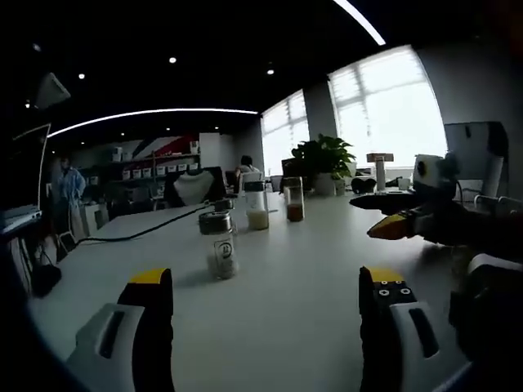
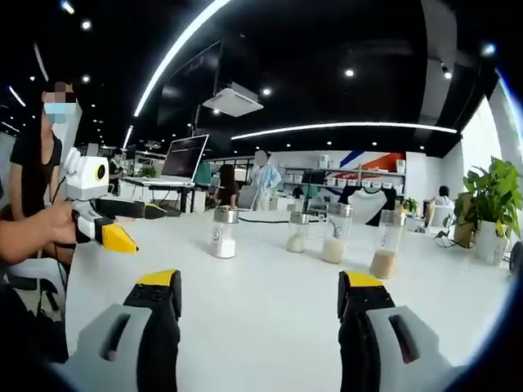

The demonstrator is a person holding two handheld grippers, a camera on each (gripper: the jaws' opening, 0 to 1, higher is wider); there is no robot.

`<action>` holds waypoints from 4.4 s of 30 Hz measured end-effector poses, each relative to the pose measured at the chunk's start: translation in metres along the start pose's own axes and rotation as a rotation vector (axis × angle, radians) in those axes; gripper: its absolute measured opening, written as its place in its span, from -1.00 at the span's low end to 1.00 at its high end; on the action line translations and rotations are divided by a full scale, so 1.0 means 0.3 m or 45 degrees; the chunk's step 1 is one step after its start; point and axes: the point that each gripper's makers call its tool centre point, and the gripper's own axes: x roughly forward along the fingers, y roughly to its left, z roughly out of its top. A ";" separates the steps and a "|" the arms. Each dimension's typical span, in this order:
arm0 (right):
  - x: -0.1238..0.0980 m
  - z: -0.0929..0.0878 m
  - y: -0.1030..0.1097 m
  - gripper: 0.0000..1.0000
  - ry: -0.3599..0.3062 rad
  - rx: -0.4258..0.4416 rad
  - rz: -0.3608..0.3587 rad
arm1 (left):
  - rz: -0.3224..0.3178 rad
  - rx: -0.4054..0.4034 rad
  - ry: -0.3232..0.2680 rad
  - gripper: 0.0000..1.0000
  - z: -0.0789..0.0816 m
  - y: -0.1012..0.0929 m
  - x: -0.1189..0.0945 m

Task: Rotate the seasoning bottle until the label or dispensing opening points toward the visible target arrow and the bottle remains upright within the marked orientation range

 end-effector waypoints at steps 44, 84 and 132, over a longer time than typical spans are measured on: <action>0.472 -0.005 -0.085 0.11 0.046 0.026 0.051 | -0.064 -0.024 -0.037 0.99 0.002 -0.084 -0.083; 0.854 0.023 -0.256 -0.20 0.067 -0.091 -0.207 | -0.065 -0.056 0.009 0.99 -0.043 -0.008 -0.108; 0.490 0.074 -0.025 -0.40 0.019 -0.107 0.127 | -0.065 -0.027 0.013 0.97 -0.035 -0.035 -0.098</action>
